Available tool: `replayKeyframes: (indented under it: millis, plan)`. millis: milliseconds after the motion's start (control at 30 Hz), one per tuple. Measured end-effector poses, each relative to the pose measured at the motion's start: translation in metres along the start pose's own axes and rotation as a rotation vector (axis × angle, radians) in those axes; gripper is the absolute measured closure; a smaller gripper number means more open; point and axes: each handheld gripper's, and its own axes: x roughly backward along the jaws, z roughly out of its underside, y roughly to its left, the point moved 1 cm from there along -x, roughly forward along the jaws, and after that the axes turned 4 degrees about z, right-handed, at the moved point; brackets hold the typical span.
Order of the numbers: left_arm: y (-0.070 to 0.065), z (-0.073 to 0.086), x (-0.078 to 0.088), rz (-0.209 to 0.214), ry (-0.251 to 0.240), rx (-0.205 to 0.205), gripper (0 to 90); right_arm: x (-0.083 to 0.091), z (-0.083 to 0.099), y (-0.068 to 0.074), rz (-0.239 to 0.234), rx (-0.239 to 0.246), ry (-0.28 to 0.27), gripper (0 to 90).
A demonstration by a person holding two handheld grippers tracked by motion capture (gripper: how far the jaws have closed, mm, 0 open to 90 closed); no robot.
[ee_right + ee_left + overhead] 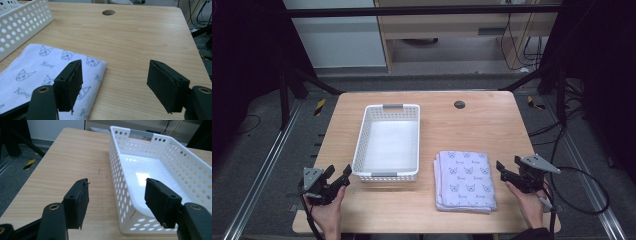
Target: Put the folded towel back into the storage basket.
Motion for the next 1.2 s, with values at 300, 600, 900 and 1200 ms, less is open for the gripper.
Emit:
replayKeyframes:
  millis: [300,600,900,1200]
  plan:
    - [-0.021,-0.007,0.003,0.057,-0.015,-0.039,28.5,0.002,-0.001,0.003,0.011,0.042,0.0,26.7]
    - [-0.062,-0.015,0.007,0.165,-0.005,-0.119,27.8,0.004,-0.014,0.01,-0.015,0.064,-0.021,25.8]
    - [-0.096,-0.015,0.001,0.258,0.015,-0.149,29.2,0.005,-0.025,0.017,-0.053,0.066,-0.033,25.9]
    - [-0.124,-0.016,-0.002,0.295,0.022,-0.201,29.7,0.008,-0.035,0.021,-0.071,0.056,-0.053,26.2]
